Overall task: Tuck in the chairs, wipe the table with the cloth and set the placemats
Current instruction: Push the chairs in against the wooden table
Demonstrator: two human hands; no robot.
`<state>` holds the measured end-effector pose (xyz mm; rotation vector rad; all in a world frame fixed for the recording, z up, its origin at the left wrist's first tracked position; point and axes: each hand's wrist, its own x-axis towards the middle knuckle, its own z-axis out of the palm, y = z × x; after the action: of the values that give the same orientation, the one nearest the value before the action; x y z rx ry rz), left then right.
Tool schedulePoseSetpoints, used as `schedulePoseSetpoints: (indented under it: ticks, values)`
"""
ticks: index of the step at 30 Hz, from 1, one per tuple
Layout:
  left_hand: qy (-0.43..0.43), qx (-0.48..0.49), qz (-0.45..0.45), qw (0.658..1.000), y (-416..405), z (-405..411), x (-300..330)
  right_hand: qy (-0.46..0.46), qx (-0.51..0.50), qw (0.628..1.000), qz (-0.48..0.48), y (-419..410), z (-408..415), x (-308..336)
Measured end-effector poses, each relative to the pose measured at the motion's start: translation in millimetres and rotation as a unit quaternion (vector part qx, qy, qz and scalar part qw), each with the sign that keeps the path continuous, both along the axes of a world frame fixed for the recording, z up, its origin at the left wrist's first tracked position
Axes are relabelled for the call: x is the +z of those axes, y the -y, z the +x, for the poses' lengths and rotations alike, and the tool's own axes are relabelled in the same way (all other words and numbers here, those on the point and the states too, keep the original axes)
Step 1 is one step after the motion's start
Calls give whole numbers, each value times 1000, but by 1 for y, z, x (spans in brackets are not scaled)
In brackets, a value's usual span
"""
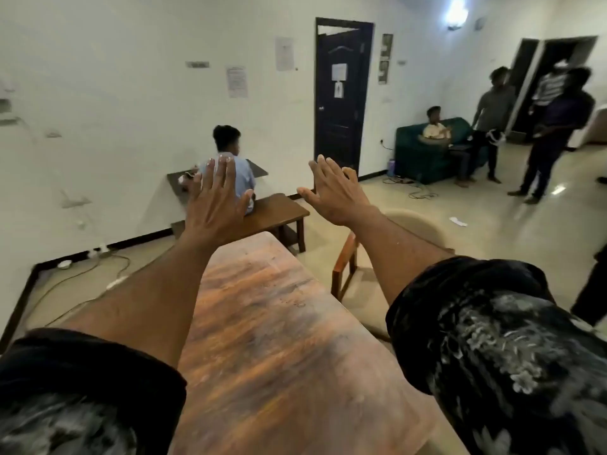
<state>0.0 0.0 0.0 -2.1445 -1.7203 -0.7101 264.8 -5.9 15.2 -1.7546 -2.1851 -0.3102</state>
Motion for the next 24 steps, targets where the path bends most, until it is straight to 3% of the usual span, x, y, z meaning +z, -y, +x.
schedulePoseSetpoints:
  ticks: [14, 24]
  values:
    - [-51, -216, -88, 971, 82, 145, -76, -22, -238, 971, -18, 196, 136, -84]
    - [-105, -347, -144, 921, 175, 233, -165, -74, -419, 900, -95, 387, 200, -185]
